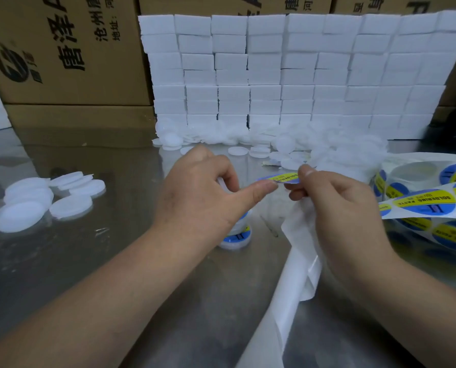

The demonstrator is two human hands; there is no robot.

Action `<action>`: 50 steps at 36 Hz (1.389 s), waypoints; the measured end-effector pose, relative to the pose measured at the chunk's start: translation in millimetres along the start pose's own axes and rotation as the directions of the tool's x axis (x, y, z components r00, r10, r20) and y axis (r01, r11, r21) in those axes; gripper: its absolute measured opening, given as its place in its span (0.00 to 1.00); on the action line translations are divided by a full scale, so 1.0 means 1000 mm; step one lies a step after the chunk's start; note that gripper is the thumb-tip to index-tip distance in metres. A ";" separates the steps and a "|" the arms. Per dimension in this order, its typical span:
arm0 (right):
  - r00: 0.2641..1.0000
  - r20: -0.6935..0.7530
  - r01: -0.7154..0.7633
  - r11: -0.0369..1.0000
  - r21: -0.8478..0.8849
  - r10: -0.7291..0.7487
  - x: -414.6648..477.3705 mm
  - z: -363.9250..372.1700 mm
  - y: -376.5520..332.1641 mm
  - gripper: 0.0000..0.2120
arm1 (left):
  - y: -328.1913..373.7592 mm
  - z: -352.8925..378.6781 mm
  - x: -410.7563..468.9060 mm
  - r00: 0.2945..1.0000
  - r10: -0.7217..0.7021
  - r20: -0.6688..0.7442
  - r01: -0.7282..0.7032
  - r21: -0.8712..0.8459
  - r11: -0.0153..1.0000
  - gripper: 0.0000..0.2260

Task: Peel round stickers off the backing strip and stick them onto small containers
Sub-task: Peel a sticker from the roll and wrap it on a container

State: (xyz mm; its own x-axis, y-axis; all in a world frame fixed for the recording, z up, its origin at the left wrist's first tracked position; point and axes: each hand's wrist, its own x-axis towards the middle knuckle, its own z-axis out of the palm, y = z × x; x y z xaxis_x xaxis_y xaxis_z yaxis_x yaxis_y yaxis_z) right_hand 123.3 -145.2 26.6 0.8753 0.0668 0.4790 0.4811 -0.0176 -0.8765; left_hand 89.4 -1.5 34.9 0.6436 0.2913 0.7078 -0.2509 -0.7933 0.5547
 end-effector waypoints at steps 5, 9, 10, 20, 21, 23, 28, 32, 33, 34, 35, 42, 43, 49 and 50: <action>1.000 -0.011 0.006 1.000 -0.014 -0.007 0.001 0.000 0.002 0.12 | 0.002 -0.001 0.001 0.999 0.004 0.034 -0.006 0.071 0.997 0.21; 0.999 -0.033 0.030 0.999 -0.012 -0.031 0.001 0.001 0.003 0.15 | -0.001 0.003 0.004 0.998 -0.025 0.062 0.017 0.130 0.991 0.20; 0.998 -0.055 0.039 0.999 -0.004 -0.039 0.002 0.000 0.003 0.16 | -0.004 0.004 0.005 0.998 -0.028 0.064 0.019 0.137 0.990 0.21; 0.995 0.042 0.083 0.993 0.079 -0.086 -0.002 0.003 0.000 0.19 | -0.011 0.008 0.009 0.969 -0.219 0.111 0.242 -0.295 0.924 0.20; 0.994 0.057 0.084 0.993 0.088 -0.089 -0.003 0.004 -0.001 0.21 | -0.010 0.008 0.008 0.961 -0.251 0.117 0.277 -0.365 0.889 0.20; 0.993 0.083 0.078 0.991 0.108 -0.087 -0.003 0.003 -0.002 0.22 | -0.007 0.008 0.008 0.948 -0.286 0.136 0.315 -0.508 0.802 0.20; 0.987 0.147 0.059 0.995 0.078 -0.070 -0.003 0.003 0.000 0.19 | -0.003 0.009 0.009 0.927 -0.325 0.185 0.363 -0.653 0.665 0.11; 0.981 0.188 0.030 0.997 0.077 -0.044 -0.004 0.004 -0.001 0.20 | -0.003 0.011 0.011 0.893 -0.358 0.273 0.435 -0.725 0.534 0.14; 0.979 0.199 0.021 0.996 0.083 -0.037 -0.005 0.004 -0.002 0.21 | -0.003 0.010 0.012 0.873 -0.363 0.324 0.470 -0.755 0.457 0.14; 0.977 0.209 0.015 0.996 0.088 -0.034 -0.005 0.004 -0.002 0.21 | -0.002 0.010 0.013 0.854 -0.356 0.380 0.501 -0.784 0.366 0.14; 0.976 0.216 0.012 0.996 0.091 -0.031 -0.005 0.005 -0.003 0.20 | -0.002 0.010 0.013 0.838 -0.336 0.430 0.524 -0.806 0.275 0.14; 0.972 0.234 0.015 0.997 0.079 -0.033 -0.005 0.006 -0.002 0.22 | -0.001 0.008 0.011 0.778 -0.188 0.599 0.620 -0.781 0.080 0.10; 0.971 0.237 0.020 0.997 0.073 -0.037 -0.005 0.006 -0.002 0.22 | -0.001 0.008 0.010 0.778 -0.171 0.604 0.622 -0.780 0.074 0.10; 0.962 0.270 0.036 0.999 0.041 -0.045 -0.005 0.005 0.000 0.16 | 0.000 0.011 0.006 0.774 -0.119 0.622 0.630 -0.774 0.054 0.09; 0.962 0.269 0.032 0.999 0.042 -0.042 -0.005 0.005 0.001 0.16 | 0.000 0.012 0.006 0.773 -0.111 0.624 0.632 -0.773 0.057 0.09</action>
State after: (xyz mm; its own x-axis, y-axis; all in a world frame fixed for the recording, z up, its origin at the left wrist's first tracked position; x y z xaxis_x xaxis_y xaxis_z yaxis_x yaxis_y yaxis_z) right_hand 119.0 -140.1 23.5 0.8083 0.3338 0.4850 0.5064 0.0261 -0.8619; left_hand 101.7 -6.0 33.9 0.9770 -0.0199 0.2125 -0.1665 0.5517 0.8172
